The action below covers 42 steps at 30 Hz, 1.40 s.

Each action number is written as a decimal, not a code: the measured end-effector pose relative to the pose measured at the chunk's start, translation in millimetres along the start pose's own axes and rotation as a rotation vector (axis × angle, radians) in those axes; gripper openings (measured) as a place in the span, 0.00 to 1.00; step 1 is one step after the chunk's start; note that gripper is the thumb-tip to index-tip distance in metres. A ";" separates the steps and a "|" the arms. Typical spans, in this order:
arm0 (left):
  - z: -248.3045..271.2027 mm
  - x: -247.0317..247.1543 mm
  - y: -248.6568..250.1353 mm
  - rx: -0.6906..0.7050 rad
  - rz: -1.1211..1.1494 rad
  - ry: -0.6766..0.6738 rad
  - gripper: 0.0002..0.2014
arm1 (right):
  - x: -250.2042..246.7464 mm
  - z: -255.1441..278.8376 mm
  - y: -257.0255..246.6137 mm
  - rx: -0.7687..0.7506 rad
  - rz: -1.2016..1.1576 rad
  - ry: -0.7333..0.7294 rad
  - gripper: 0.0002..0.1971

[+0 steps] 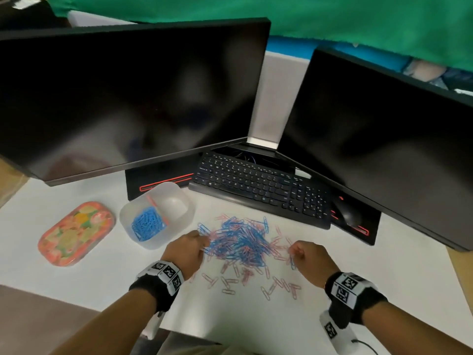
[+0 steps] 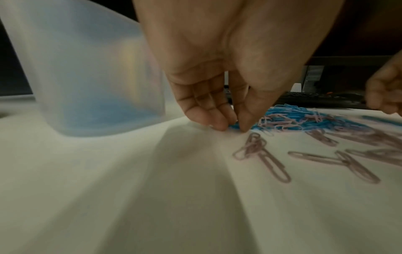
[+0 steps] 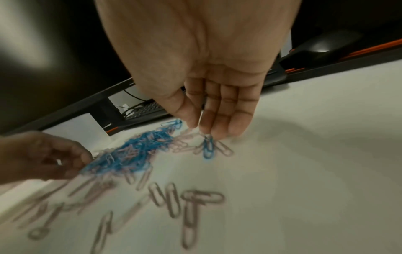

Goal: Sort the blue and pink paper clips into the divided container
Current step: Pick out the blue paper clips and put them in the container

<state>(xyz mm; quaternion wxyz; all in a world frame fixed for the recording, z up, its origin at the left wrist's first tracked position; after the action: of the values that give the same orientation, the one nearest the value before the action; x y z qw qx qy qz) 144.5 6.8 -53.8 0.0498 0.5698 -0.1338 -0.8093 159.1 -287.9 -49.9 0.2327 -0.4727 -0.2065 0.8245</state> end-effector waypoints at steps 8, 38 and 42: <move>-2.0 6.6 -4.9 -0.074 0.013 0.005 0.04 | 20.7 20.1 4.9 -0.208 0.257 0.000 0.19; 10.8 -12.7 -15.9 -0.203 0.483 0.127 0.15 | 12.0 6.2 16.4 -0.009 -0.163 -0.041 0.16; 13.6 -8.6 -24.4 -0.325 0.765 0.103 0.16 | 15.5 1.9 14.8 0.087 -0.530 -0.114 0.17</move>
<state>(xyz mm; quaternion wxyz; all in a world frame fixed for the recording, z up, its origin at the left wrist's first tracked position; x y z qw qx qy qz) 136.5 34.4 -48.4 0.4426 0.5036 -0.2038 -0.7134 147.8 -291.1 -67.8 0.4483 -0.3446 -0.3001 0.7682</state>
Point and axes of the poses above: each hand's wrist, its own z-axis away from the middle knuckle, its own x-axis out of the palm, y = z × x, the point moved 10 cm from there along -z, towards the middle knuckle, and after that the axes turned 4 degrees about -z, right-handed, at the moved point
